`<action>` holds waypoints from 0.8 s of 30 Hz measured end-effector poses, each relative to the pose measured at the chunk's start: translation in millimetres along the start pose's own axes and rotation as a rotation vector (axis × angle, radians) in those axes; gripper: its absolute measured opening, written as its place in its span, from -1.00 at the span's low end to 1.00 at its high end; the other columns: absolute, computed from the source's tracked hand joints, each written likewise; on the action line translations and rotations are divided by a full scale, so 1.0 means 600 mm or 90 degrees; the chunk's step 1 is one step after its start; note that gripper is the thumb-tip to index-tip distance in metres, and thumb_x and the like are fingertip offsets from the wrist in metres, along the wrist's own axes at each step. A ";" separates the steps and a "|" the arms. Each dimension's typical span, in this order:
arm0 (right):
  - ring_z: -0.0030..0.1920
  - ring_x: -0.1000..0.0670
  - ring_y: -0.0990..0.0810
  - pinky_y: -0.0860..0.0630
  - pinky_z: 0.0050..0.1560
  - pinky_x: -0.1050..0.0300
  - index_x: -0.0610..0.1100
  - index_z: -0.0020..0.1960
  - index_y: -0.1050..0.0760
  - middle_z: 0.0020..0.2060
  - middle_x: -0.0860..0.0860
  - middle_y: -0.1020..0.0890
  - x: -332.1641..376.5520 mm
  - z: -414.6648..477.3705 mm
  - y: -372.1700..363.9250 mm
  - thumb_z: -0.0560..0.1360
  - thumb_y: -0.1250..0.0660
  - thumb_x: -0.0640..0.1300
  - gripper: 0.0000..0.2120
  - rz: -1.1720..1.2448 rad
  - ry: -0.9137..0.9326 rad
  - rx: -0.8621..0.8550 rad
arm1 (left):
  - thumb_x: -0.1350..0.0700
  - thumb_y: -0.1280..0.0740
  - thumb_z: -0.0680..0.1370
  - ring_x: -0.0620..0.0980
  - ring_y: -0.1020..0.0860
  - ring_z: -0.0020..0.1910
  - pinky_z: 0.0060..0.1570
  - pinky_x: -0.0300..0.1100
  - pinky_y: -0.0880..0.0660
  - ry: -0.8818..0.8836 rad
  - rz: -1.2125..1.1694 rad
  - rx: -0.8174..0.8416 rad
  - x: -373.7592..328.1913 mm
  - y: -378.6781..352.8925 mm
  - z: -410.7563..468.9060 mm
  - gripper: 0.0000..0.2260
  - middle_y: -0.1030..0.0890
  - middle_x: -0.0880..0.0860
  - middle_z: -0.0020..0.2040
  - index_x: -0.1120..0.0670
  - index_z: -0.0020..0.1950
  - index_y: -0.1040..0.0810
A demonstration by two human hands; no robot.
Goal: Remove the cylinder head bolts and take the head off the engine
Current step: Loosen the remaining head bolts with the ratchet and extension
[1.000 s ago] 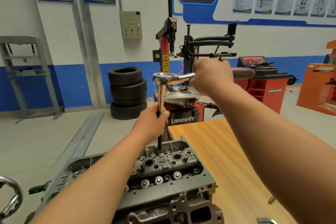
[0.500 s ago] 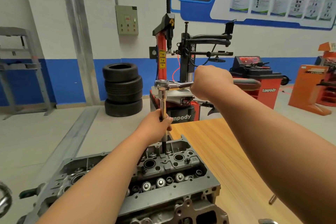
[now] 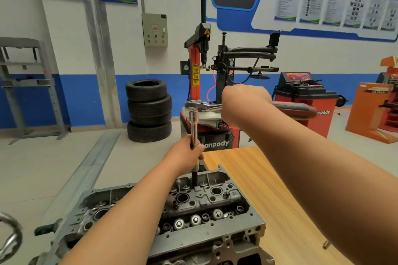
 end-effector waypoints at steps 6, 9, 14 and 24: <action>-0.34 -0.10 -0.39 -0.39 -0.20 0.00 -0.13 -0.28 -0.20 -0.32 -0.06 -0.39 0.036 -0.038 0.024 0.46 -0.28 -0.24 -0.73 -0.083 0.052 0.022 | 0.00 -0.21 0.63 -0.09 -0.60 -0.15 -0.22 -0.23 -0.46 -0.008 0.029 0.011 -0.003 -0.010 0.007 -0.92 -0.64 -0.08 -0.17 -0.04 -0.03 -0.44; -0.27 -0.11 -0.44 -0.45 -0.13 0.01 -0.15 -0.21 -0.30 -0.28 -0.07 -0.45 0.060 -0.048 0.017 0.47 -0.28 -0.21 -0.83 -0.103 0.081 0.034 | 0.03 -0.20 0.62 -0.10 -0.59 -0.21 -0.27 -0.23 -0.45 -0.015 0.059 -0.013 -0.001 -0.012 0.001 -0.93 -0.63 -0.06 -0.16 0.00 0.01 -0.43; -0.32 -0.12 -0.42 -0.39 -0.22 -0.01 -0.14 -0.06 -0.35 -0.28 -0.07 -0.44 0.060 -0.049 0.008 0.47 -0.29 -0.26 -0.88 -0.088 0.109 0.025 | 0.03 -0.20 0.61 -0.07 -0.57 -0.16 -0.22 -0.21 -0.44 -0.007 0.089 -0.040 0.009 -0.008 -0.004 -0.91 -0.63 -0.04 -0.15 0.01 -0.03 -0.43; -0.49 -0.07 -0.25 -0.31 -0.39 0.07 -0.18 -0.17 -0.29 -0.43 -0.07 -0.31 0.039 -0.038 0.006 0.47 -0.26 -0.35 -0.83 -0.155 0.136 -0.098 | -0.03 -0.21 0.62 -0.16 -0.54 -0.16 -0.30 -0.27 -0.36 0.021 0.061 -0.065 0.017 -0.021 0.003 -0.95 -0.61 -0.08 -0.15 -0.09 -0.01 -0.41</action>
Point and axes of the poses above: each hand's wrist, its own z-axis towards the middle knuckle, its own y-axis out of the back of the hand, x = y × z, the point moved 6 cm from there along z, towards the middle knuckle
